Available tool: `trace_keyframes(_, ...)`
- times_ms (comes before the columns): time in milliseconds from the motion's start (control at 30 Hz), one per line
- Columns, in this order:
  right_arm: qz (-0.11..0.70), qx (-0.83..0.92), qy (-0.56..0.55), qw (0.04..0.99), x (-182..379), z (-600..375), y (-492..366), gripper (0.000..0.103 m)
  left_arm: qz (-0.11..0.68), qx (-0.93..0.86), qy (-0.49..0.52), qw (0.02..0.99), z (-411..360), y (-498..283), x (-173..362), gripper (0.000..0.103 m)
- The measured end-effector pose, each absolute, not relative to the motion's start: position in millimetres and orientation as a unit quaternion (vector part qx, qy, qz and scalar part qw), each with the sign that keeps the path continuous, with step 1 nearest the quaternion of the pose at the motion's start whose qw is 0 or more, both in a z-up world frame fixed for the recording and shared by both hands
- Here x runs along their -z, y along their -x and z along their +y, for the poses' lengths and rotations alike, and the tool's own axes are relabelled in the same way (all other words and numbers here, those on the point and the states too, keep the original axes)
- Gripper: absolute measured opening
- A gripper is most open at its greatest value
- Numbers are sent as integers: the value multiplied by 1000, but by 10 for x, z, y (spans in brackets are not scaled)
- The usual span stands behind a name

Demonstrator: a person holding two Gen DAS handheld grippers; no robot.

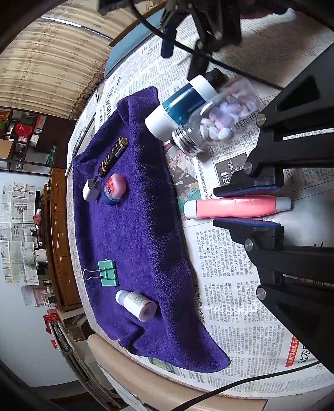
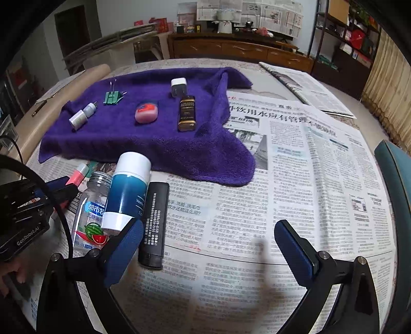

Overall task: Organize rigid objects
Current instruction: 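Grasp the pink tube with the left tool while the right tool grasps the black stick, then carry the pink tube onto the towel with the left tool while the right tool places the black stick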

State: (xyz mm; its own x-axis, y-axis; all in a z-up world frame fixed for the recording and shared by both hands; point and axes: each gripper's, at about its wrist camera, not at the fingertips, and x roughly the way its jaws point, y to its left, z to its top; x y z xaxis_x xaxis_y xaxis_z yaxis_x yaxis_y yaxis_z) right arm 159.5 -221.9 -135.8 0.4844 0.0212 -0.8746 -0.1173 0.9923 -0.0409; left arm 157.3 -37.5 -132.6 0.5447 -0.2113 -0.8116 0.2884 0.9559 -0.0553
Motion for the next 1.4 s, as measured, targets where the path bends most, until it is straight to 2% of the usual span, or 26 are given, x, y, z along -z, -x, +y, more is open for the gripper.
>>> trace_keyframes(167, 506, -46, 71, 858, 1447, -2080, -1601, 99, 460, 140, -37, 876, -342, -1594, 1323, 16)
trace_keyframes(333, 499, -62, 76, 861, 1516, -1957, -1577, 88, 462, 131, -35, 877, -300, -1607, 1323, 16)
trace_keyframes(433, 492, -74, 71, 864, 1494, -1913, -1529, 72, 461, 130, -36, 877, -303, -1598, 1324, 16)
trace_keyframes(500, 485, -79, 73, 868, 1479, -1878, -1504, 54, 461, 131, -37, 877, -305, -1599, 1325, 16)
trace_keyframes(567, 482, -78, 71, 870, 1468, -1876, -1510, 44, 462, 131, -35, 877, -305, -1598, 1324, 16)
trace_keyframes(633, 484, -70, 63, 870, 1452, -1928, -1539, 25, 462, 129, -34, 877, -295, -1595, 1321, 16)
trace_keyframes(667, 486, -69, 53, 869, 1444, -1971, -1553, 22, 462, 127, -33, 877, -287, -1593, 1318, 16)
trace_keyframes(1067, 485, -64, 8, 872, 1331, -2231, -1524, 21, 460, 121, -4, 879, -59, -1621, 1238, 16)
trace_keyframes(1400, 469, -64, -20, 881, 1150, -2329, -1527, 21, 443, 133, -1, 887, -24, -1618, 969, 16)
